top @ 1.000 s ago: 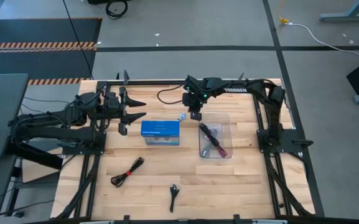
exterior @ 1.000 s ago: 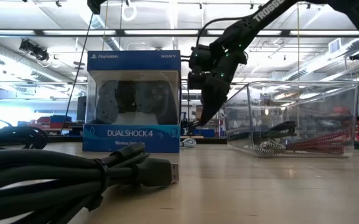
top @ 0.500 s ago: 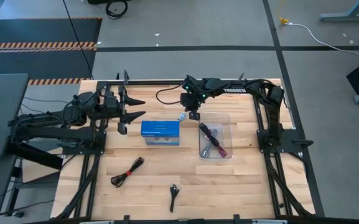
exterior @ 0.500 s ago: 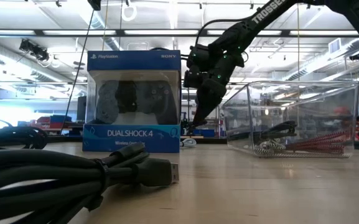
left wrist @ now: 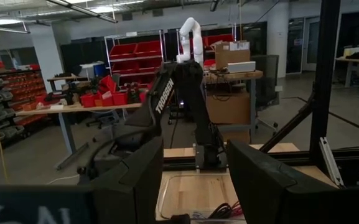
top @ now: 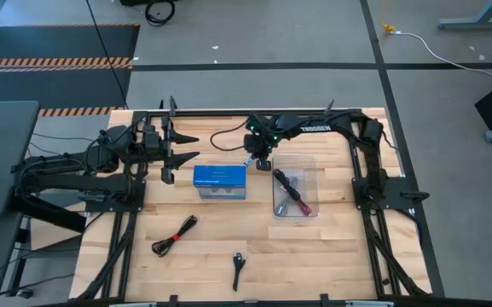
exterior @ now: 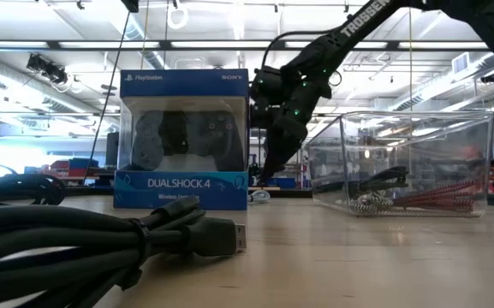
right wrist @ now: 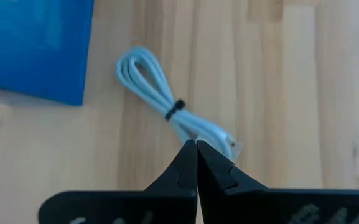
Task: Pick and place USB-C Cables
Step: Put the light blue charger cable into the transparent bin
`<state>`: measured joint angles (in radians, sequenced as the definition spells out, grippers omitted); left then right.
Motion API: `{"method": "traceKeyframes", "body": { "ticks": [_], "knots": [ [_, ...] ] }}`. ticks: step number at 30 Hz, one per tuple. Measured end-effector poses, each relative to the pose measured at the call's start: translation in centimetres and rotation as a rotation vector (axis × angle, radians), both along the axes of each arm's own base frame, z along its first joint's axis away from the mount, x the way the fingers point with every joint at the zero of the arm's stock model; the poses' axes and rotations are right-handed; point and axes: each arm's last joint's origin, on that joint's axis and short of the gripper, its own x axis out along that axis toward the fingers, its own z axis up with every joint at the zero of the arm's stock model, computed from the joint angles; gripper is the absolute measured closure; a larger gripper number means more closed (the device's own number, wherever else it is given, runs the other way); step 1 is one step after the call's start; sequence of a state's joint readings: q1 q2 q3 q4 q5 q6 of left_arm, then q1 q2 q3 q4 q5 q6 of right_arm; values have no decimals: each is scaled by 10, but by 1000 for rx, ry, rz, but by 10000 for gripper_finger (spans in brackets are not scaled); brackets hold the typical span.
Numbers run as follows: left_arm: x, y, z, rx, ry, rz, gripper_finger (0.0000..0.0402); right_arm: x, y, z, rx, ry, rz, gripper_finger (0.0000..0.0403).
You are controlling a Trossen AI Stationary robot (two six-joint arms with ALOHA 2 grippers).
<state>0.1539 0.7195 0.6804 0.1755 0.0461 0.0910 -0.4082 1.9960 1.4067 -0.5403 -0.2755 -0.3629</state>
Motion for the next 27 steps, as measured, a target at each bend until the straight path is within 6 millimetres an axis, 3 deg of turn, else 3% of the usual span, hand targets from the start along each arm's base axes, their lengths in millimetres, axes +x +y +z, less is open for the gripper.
{"method": "traceKeyframes", "body": {
  "ticks": [12,27],
  "knots": [
    [0,0,1,4,-13,1,216,3,0,-6,-56,24,-19,397],
    [0,0,1,12,-14,2,216,5,0,-5,-108,22,-36,310]
  ]
}}
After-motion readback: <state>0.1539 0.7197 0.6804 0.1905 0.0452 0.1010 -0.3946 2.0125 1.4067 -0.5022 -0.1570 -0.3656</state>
